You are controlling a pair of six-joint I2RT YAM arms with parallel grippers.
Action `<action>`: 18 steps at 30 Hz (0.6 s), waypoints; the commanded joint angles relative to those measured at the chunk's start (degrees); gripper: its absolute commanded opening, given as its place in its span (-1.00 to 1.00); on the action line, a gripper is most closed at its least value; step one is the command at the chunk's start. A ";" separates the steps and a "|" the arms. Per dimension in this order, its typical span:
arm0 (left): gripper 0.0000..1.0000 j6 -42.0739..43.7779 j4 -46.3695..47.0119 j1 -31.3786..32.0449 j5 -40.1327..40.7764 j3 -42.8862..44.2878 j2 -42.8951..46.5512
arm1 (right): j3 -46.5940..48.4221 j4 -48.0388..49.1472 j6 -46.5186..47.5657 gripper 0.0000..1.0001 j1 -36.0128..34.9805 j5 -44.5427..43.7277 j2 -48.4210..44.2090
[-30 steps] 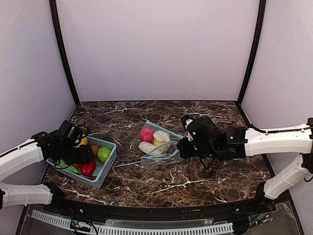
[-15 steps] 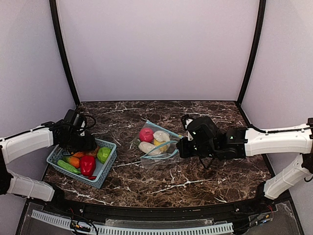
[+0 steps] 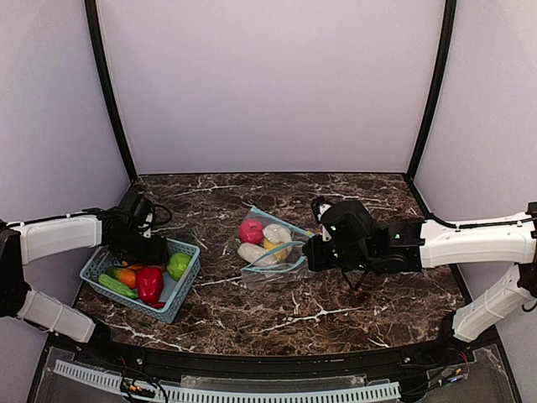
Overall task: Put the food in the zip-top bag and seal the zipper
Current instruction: Pick up the fake vegetable from the bin.
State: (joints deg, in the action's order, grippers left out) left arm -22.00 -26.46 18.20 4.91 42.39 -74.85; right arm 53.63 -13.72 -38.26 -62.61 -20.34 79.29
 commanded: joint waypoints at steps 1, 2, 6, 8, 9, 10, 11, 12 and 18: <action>0.41 2.31 -1.25 -0.31 0.23 -0.35 -0.48 | -0.70 1.80 -0.65 -1.00 -0.14 -0.16 -1.27; 0.42 2.49 -1.02 -0.29 0.21 -0.50 -0.63 | -0.64 1.77 -0.61 -1.00 -0.13 -0.14 -1.24; 0.23 3.46 -0.40 -0.35 -0.05 -0.07 -1.35 | -0.54 1.85 -0.42 -1.00 -0.14 -0.06 -1.16; 0.12 3.86 -0.17 -0.31 0.60 0.09 -1.47 | -0.63 1.89 -0.57 -1.00 -0.14 -0.04 -1.20; 0.10 4.08 -0.15 -0.29 0.89 0.16 -1.50 | -0.72 1.87 -0.63 -1.00 -0.14 -0.05 -1.31; 0.04 4.16 -0.25 -0.34 0.89 0.37 -1.59 | -0.77 1.85 -0.61 -1.00 -0.10 -0.10 -1.36; 0.01 4.16 -0.65 -0.35 0.65 0.52 -1.56 | -0.72 1.85 -0.66 -1.00 -0.12 -0.16 -1.41; -0.05 4.05 -0.90 -0.35 0.51 0.83 -1.25 | -0.73 1.89 -0.62 -1.00 -0.14 -0.14 -1.47; -0.21 3.20 -4.36 -0.35 0.09 1.15 4.22 | -0.91 1.86 -0.72 -1.00 -0.13 -0.21 -1.94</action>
State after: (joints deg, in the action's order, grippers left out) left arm -18.63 -25.85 18.15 4.97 42.92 -74.94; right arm 53.52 -13.32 -38.44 -62.61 -20.36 78.87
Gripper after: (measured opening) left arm 0.528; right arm 0.058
